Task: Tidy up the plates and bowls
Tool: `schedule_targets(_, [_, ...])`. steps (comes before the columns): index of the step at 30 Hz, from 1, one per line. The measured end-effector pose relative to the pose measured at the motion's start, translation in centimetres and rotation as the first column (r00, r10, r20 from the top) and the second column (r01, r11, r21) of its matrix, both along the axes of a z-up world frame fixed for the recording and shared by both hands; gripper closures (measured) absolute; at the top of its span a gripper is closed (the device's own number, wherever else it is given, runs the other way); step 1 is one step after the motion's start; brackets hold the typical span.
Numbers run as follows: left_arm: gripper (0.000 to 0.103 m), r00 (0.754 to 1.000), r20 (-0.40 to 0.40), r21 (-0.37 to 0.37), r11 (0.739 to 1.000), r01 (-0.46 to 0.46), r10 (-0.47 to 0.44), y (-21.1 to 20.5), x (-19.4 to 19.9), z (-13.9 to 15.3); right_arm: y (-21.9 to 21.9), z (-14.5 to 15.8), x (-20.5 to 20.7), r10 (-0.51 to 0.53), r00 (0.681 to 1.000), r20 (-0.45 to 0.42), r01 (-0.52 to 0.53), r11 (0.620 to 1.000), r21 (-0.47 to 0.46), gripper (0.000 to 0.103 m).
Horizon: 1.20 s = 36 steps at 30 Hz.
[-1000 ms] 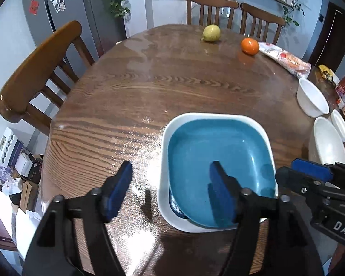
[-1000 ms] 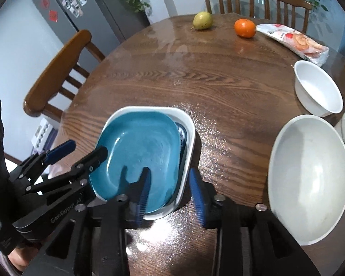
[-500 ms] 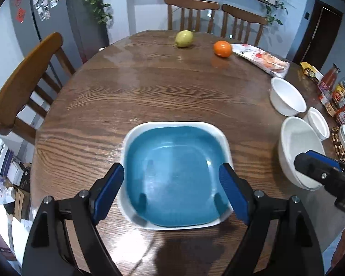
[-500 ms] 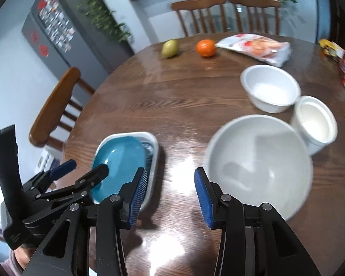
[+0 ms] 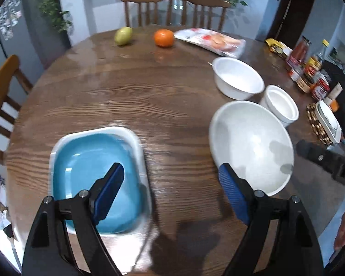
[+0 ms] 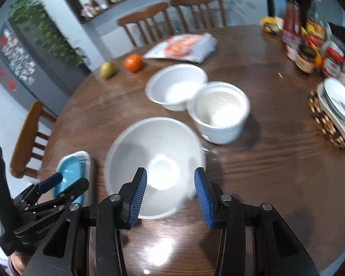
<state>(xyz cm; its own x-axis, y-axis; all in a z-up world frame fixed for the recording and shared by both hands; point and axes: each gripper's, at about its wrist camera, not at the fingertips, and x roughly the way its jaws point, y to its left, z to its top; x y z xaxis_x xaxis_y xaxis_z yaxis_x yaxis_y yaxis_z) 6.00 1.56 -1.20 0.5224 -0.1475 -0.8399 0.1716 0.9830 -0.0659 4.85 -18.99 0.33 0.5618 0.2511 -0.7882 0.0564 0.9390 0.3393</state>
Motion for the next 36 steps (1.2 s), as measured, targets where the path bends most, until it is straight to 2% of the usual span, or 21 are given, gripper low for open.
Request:
schedule_targets(3, [0.022, 0.999, -0.029, 0.015, 1.000, 0.019, -0.018, -1.9, 1.0, -1.1, -1.3, -1.6, 0.5, -0.002, 0.999, -0.050, 0.002, 1.000, 0.011, 0.059])
schedule_targets(7, [0.050, 0.996, -0.089, 0.037, 0.999, 0.034, -0.031, -4.0, 2.5, -2.9, -1.7, -3.6, 1.9, 0.025, 0.995, -0.093, -0.023, 0.999, 0.028, 0.060])
schedule_targets(8, [0.061, 0.994, -0.108, 0.039, 0.999, 0.036, -0.032, -4.2, 2.8, -3.3, -1.6, -4.0, 2.3, 0.040, 0.994, -0.101, -0.036, 0.999, 0.040, 0.064])
schedule_targets(9, [0.065, 0.990, -0.135, 0.027, 0.999, 0.044, -0.040, -4.4, 3.1, -3.7, -1.7, -4.3, 2.5, 0.055, 0.993, -0.105, -0.050, 0.997, 0.054, 0.078])
schedule_targets(11, [0.088, 0.983, -0.170, -0.023, 0.998, 0.067, -0.070, -4.7, 3.1, -4.1, -1.5, -4.8, 3.1, 0.099, 0.989, -0.112, -0.088, 0.992, 0.093, 0.091])
schedule_targets(15, [0.087, 0.988, -0.123, 0.041, 0.994, 0.098, -0.092, -5.3, 1.9, -3.0, -0.7, -4.3, 2.9, 0.143, 0.984, -0.111, -0.136, 0.989, 0.066, 0.092])
schedule_targets(19, [0.086, 0.986, -0.137, 0.029, 0.994, 0.102, -0.098, -3.8, 0.3, -2.3, -0.4, -3.6, 1.9, 0.208, 0.970, -0.127, -0.194, 0.974, 0.115, 0.092])
schedule_targets(22, [0.083, 0.983, -0.152, 0.073, 0.990, 0.118, -0.106, -3.5, -0.3, -2.9, 0.7, -3.5, 1.0, 0.266, 0.953, -0.145, -0.251, 0.962, 0.110, 0.091])
schedule_targets(24, [0.062, 0.983, -0.165, 0.108, 0.989, 0.101, -0.082, -3.2, -0.1, -3.9, 0.7, -4.2, 1.2, 0.270, 0.949, -0.165, -0.254, 0.961, 0.112, 0.090])
schedule_targets(25, [0.045, 0.983, -0.174, 0.120, 0.989, 0.081, -0.060, -2.9, 0.1, -4.3, 0.5, -4.5, 1.4, 0.253, 0.951, -0.178, -0.242, 0.967, 0.083, 0.088])
schedule_targets(26, [0.040, 0.983, -0.177, 0.098, 0.993, 0.061, -0.042, -2.4, 0.2, -4.3, 0.3, -4.7, 1.7, 0.233, 0.954, -0.190, -0.225, 0.972, 0.062, 0.085])
schedule_targets(28, [0.038, 0.985, -0.167, 0.070, 0.997, 0.044, -0.032, -1.7, 0.1, -3.9, -1.2, -4.1, 1.7, 0.209, 0.963, -0.170, -0.200, 0.977, 0.071, 0.083])
schedule_targets(30, [0.040, 0.991, -0.134, 0.076, 0.997, 0.025, -0.014, -1.4, 0.5, -3.0, -2.3, -3.1, 1.7, 0.203, 0.970, -0.132, -0.193, 0.978, 0.082, 0.081])
schedule_targets(32, [0.040, 0.995, -0.102, 0.069, 0.998, 0.010, -0.003, -1.5, 1.2, -1.8, -3.7, -1.6, 2.3, 0.176, 0.980, -0.090, -0.173, 0.984, 0.035, 0.081])
schedule_targets(36, [0.040, 0.998, -0.058, 0.017, 1.000, -0.001, 0.002, -2.5, 3.4, 0.4, -5.4, 0.9, 5.0, 0.148, 0.989, -0.019, -0.147, 0.989, 0.023, 0.081])
